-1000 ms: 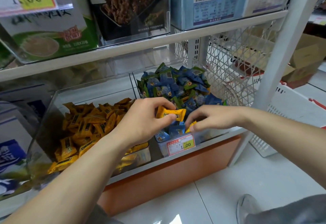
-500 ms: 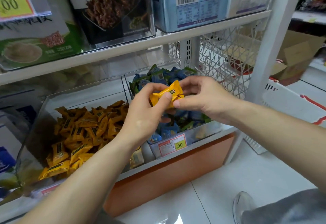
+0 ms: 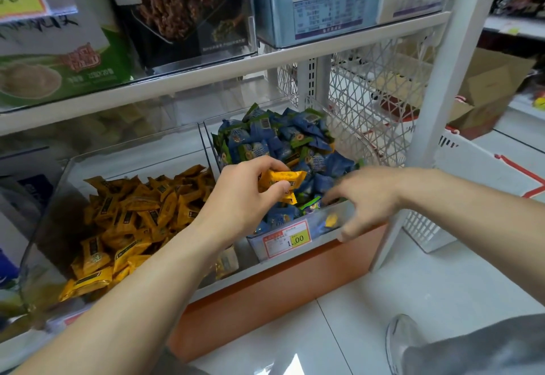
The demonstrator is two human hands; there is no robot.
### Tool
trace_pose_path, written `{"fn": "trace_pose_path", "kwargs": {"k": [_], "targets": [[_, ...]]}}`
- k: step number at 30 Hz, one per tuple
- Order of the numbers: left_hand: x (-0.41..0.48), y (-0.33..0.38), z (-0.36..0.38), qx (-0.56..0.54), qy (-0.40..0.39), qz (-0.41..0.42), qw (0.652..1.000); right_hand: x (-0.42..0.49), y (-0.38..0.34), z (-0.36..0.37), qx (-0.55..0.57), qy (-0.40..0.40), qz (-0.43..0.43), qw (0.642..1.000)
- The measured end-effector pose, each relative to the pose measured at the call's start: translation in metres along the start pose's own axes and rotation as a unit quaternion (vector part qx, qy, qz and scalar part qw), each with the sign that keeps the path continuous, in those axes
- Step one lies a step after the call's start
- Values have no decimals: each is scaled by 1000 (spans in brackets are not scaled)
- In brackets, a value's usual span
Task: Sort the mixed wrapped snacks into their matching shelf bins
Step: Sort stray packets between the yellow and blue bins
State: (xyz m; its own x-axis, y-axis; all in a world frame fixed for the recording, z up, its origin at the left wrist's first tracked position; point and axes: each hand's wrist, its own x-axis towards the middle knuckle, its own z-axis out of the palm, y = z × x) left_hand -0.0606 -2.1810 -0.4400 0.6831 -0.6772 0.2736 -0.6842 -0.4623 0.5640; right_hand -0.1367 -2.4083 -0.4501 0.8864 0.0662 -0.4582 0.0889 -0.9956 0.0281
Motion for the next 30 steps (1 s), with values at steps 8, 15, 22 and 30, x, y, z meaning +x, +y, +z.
{"fn": "trace_pose_path", "kwargs": {"k": [8,15,22,30], "targets": [[-5,-2,-2,-28,-13,12,999,16,-13,3,-34,-18,30,999],[-3,-3,-5,-64,14,-7,998,7,-1,1,273,64,-35,959],[4,1,-3,-227,58,-73,969,-9,-15,-9,455,228,-78,857],[1,7,-9,-357,178,-105,911,-1,-58,-22,693,296,-80,652]]}}
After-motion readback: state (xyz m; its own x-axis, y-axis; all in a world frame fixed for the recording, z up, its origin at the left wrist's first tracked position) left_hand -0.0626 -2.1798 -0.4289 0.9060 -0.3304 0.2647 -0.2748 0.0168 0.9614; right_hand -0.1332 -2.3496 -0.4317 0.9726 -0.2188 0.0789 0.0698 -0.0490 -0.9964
